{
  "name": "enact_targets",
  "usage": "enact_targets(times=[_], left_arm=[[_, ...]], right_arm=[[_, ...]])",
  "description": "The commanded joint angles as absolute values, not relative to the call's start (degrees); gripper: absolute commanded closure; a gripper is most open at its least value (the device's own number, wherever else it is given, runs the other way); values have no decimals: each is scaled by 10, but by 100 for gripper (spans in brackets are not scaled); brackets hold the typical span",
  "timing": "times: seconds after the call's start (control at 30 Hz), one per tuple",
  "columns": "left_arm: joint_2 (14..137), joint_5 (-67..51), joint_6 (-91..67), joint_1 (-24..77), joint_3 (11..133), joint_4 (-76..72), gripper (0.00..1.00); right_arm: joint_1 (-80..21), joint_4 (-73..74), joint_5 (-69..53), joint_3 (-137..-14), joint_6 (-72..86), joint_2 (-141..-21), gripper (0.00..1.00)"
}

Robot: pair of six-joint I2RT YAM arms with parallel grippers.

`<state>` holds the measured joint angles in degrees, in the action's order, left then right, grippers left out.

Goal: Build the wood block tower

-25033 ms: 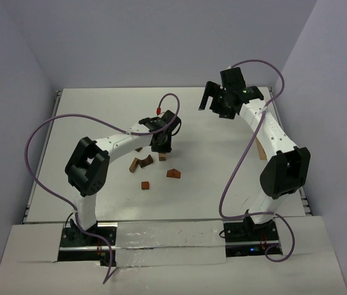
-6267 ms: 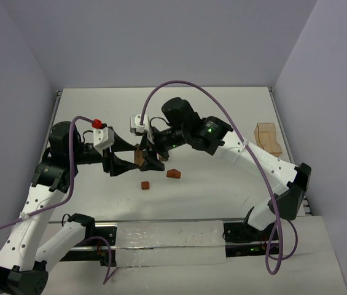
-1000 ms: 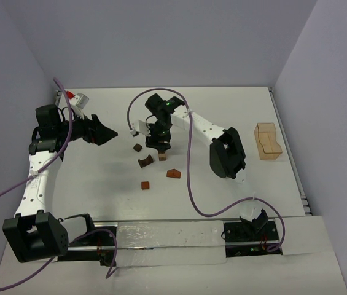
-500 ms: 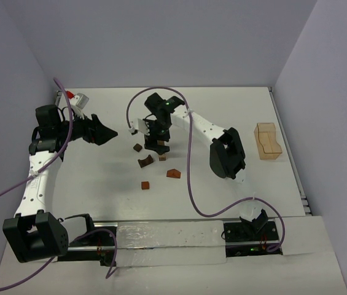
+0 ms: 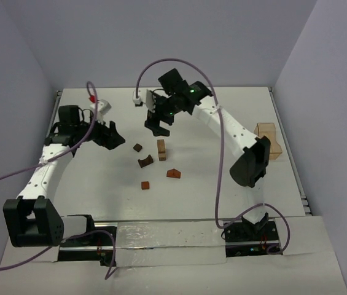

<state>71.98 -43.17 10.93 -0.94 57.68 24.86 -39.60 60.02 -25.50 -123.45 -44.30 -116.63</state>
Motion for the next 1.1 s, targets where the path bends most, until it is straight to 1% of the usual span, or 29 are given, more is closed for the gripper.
enact_targets(times=[0.0,0.03,0.1,0.17,0.23,0.4,0.53,0.9,1.0,1.07], left_arm=[[747,-304,185,89,579,258,13],[755,-280,189,115,580,259,14],[775,-267,197,140,584,260,15],[813,-238,203,169,596,264,17],[855,-230,209,190,602,267,19],[906,-211,209,228,596,242,22],[938,-204,203,253,595,229,24],[1005,-146,191,275,607,207,29],[1020,-140,193,275,612,205,33],[1023,-141,193,276,613,204,38]], right_arm=[[-365,520,-297,-1192,-346,-1049,0],[-357,501,-298,-1173,-336,-1026,0],[-350,486,-300,-1126,-317,-988,0],[-328,459,-302,-1060,-299,-925,0],[-316,452,-301,-1028,-289,-888,0],[-282,436,-298,-949,-275,-810,0],[-264,433,-302,-909,-272,-780,0],[-255,431,-312,-894,-272,-771,0],[-255,426,-307,-887,-275,-767,0],[-255,420,-304,-883,-275,-762,0]])
